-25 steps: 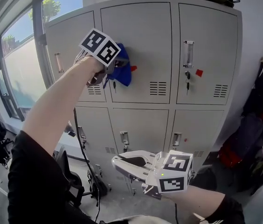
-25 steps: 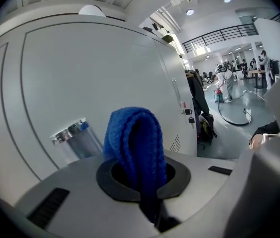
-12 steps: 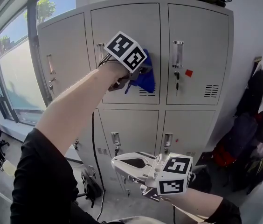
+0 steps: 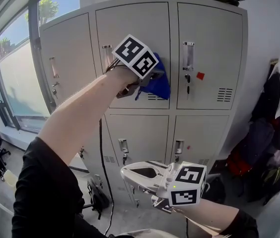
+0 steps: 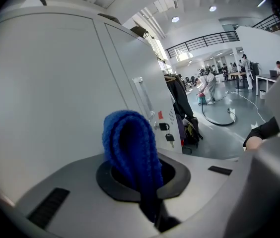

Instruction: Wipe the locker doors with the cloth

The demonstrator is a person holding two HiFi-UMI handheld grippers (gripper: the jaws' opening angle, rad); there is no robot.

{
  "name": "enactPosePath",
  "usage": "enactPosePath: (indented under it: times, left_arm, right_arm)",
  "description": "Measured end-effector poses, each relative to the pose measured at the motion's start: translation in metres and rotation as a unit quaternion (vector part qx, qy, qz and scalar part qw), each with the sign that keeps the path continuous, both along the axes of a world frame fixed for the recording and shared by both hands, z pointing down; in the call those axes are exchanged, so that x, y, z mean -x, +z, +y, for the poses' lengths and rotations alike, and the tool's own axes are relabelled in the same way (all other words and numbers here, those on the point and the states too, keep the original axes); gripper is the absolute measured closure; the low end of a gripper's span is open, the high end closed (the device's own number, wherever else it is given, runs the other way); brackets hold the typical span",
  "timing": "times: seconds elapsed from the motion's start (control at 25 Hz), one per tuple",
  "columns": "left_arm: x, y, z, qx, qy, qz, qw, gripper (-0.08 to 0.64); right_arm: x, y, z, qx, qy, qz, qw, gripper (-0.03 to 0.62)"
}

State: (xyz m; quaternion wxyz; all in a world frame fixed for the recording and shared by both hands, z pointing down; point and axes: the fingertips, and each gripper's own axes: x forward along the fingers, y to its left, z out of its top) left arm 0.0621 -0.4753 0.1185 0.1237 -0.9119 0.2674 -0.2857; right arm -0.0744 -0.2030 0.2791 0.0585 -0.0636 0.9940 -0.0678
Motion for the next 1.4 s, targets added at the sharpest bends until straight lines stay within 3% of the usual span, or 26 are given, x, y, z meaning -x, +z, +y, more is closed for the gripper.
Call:
enactPosePath:
  times: [0.32, 0.52, 0.84, 1.4]
  left_arm:
    - [0.110, -0.001, -0.011, -0.005, -0.086, -0.016, 0.9961, 0.532]
    - [0.139, 0.012, -0.018, -0.002, -0.114, -0.035, 0.9929, 0.532]
    - [0.097, 0.021, -0.019, -0.010, -0.081, -0.045, 0.9956, 0.531]
    - [-0.019, 0.032, -0.004, -0.007, -0.011, -0.039, 0.9991, 0.531]
  right_arm:
    - [0.036, 0.004, 0.006, 0.005, -0.038, 0.000, 0.999, 0.591]
    - [0.050, 0.005, 0.010, 0.007, -0.052, 0.002, 0.999, 0.591]
    - [0.044, 0.001, 0.009, 0.002, -0.043, -0.002, 0.999, 0.591]
    - [-0.002, 0.005, 0.004, 0.010, 0.011, -0.009, 1.000, 0.591]
